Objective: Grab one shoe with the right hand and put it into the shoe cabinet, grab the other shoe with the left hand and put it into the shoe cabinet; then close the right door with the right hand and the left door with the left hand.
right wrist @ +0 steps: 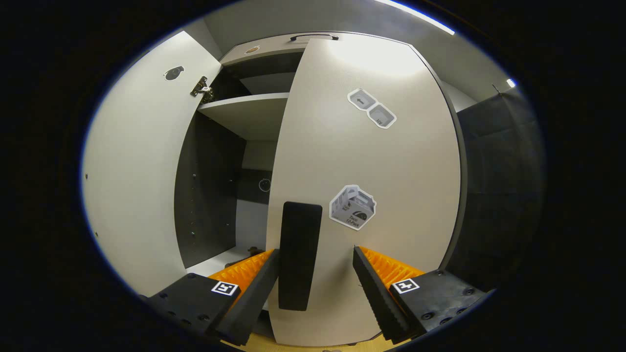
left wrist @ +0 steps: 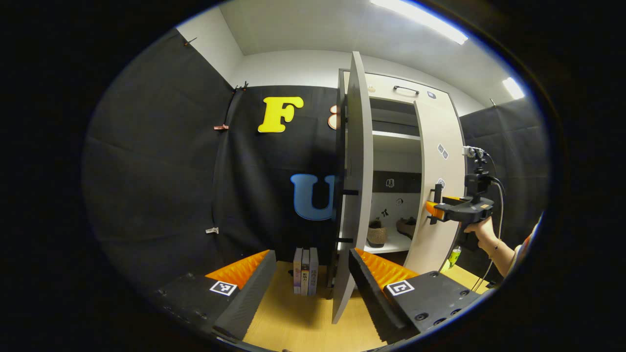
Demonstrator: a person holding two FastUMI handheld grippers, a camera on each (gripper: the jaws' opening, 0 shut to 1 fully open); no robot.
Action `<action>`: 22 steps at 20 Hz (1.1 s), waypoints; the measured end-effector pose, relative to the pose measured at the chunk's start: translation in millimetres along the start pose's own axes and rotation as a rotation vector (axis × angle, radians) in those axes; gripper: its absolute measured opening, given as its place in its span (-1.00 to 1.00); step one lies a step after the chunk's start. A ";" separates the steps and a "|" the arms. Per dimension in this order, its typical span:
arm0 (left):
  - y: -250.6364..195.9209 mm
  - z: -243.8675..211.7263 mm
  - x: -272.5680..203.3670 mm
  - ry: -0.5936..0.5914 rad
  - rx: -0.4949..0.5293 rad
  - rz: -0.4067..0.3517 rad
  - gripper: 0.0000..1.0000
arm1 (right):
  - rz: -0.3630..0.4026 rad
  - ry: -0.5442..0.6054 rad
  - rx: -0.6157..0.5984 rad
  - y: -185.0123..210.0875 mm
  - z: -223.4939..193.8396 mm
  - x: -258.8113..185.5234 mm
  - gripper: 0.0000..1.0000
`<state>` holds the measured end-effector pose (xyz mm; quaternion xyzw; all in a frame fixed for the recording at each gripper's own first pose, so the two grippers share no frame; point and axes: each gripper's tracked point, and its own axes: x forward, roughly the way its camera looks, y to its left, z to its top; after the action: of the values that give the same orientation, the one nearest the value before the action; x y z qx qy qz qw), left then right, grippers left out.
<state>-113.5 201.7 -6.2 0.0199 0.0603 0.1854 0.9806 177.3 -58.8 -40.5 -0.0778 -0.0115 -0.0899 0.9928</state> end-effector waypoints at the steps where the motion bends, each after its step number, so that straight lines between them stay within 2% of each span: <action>1: 0.8 0.6 14.3 0.003 0.006 -0.020 0.89 | 0.012 -0.009 0.007 -0.5 4.0 -11.9 0.96; 5: -4.5 -7.7 57.6 0.025 0.002 -0.110 0.89 | 0.050 -0.007 0.036 -4.5 18.5 -72.6 0.94; 7: -10.3 -9.9 76.3 0.033 0.002 -0.158 0.89 | 0.044 -0.007 0.038 -10.5 23.0 -100.2 0.94; 12: -19.7 -9.0 92.8 0.029 0.019 -0.214 0.89 | 0.012 -0.007 0.038 -28.1 31.9 -147.9 0.95; 15: -28.3 -10.1 93.0 0.033 0.014 -0.251 0.83 | 0.008 0.000 0.026 -29.0 31.5 -158.6 0.94; 18: -43.9 -7.7 93.1 0.030 0.025 -0.299 0.94 | 0.012 0.014 0.000 -27.0 26.7 -161.7 0.94; 19: -55.1 -8.4 93.9 0.029 0.017 -0.322 0.87 | 0.015 0.020 -0.004 -26.5 24.7 -161.7 0.94; 22: -87.1 -8.0 99.6 0.020 0.002 -0.367 0.87 | 0.013 0.027 -0.007 -29.7 22.9 -161.6 0.95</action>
<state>9.0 157.2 -30.6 0.0076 0.0731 0.0035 0.9973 12.8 -55.5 -19.4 -0.0802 0.0029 -0.0847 0.9932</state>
